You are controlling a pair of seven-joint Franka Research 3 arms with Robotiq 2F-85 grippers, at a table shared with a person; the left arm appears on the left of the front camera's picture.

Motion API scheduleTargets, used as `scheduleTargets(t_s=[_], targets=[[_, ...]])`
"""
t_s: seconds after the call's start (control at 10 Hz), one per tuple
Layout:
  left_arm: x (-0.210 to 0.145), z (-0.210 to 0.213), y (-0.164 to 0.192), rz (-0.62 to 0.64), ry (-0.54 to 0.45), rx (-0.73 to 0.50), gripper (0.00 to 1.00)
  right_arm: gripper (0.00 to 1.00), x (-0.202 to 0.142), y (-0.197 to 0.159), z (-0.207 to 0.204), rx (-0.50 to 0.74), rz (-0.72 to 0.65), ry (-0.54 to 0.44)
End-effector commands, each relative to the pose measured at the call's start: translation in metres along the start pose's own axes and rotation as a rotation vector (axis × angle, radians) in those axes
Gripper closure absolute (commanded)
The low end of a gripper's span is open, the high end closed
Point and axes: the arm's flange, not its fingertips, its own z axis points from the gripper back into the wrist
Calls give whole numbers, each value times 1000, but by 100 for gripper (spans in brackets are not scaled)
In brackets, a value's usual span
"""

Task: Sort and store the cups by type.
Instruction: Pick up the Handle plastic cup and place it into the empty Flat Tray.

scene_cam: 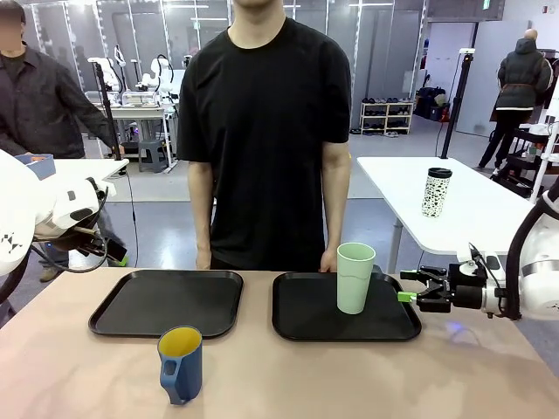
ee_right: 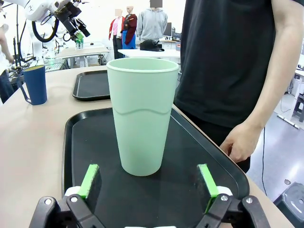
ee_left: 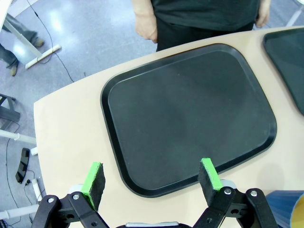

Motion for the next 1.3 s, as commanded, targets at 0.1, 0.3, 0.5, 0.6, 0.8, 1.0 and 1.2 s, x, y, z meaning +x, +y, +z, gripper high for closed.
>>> scheduleTargets(t_s=[0.1,0.3,0.5,0.6,0.8,1.0,1.2], targets=[[1,0,0,3,-2,4,0,0,0,0,0,0,0,0],[1,0,0,3,-2,4,0,0,47,45,20,-31,123,237],[1,0,0,3,-2,4,0,0,76,76,34,-42,158,383],[1,0,0,3,-2,4,0,0,88,92,37,-28,173,475],[1,0,0,3,-2,4,0,0,101,121,37,-8,185,637],[1,0,0,3,-2,4,0,0,110,145,36,10,194,761],[1,0,0,3,-2,4,0,0,113,158,35,24,193,809]])
